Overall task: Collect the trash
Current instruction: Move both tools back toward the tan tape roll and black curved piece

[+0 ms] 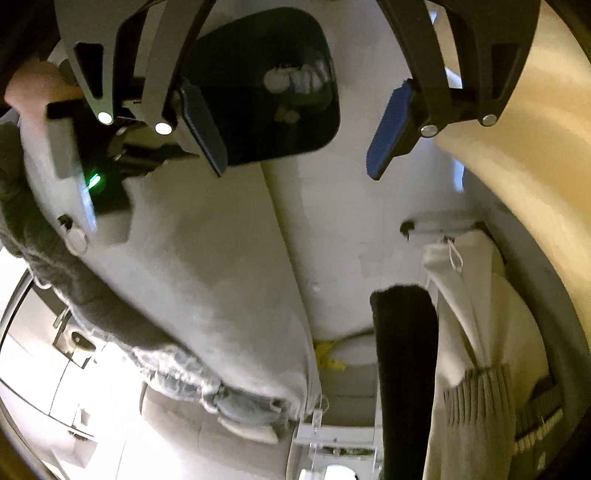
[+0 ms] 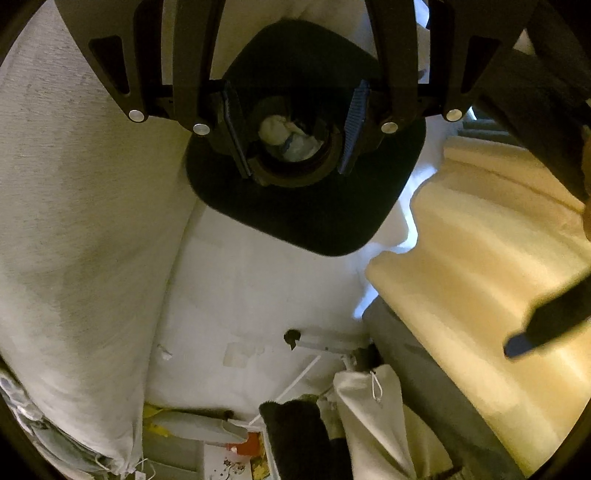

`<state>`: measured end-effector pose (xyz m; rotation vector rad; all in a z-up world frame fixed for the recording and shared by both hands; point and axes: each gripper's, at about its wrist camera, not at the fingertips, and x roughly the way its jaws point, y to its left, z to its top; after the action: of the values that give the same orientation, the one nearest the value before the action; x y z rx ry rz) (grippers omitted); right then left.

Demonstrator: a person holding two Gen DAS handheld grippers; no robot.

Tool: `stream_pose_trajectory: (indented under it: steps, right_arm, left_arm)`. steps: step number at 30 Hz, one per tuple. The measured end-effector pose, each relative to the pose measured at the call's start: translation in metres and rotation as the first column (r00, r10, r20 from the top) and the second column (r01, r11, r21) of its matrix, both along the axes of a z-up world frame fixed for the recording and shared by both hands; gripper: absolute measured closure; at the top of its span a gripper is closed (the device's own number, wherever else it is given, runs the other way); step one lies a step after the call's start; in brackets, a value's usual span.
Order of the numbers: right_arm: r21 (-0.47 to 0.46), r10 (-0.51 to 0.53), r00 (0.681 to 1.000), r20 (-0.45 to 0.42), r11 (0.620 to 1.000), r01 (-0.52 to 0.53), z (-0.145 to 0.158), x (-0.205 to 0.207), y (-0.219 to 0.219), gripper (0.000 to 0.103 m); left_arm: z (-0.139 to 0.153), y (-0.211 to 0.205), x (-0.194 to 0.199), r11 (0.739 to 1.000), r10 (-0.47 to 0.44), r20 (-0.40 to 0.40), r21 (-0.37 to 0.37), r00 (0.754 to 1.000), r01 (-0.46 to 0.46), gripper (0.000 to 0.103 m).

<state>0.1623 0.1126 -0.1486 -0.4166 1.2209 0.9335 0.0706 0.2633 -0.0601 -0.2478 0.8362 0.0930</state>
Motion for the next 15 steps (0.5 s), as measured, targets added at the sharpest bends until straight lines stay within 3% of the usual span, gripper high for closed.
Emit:
stream_pose_trajectory:
  steps: [7,10,15]
  right_arm:
    - [-0.013,0.001,1.000,-0.014,1.000,-0.001,-0.002,-0.001,-0.001,0.046]
    - [-0.005,0.001,1.000,-0.013,1.000,-0.001,0.002,-0.002,-0.004,0.039]
    - [0.020,-0.004,1.000,0.001,1.000,0.004,0.008,-0.001,-0.009,0.039]
  left_arm:
    - [0.019,0.003,-0.003,1.000,0.014,0.102,-0.008,0.995,-0.014,0.026]
    - [0.027,-0.001,-0.004,1.000,0.004,0.138,0.026,0.990,-0.008,0.026]
    - [0.038,-0.013,-0.008,0.997,-0.027,0.187,0.070,0.982,0.014,0.026]
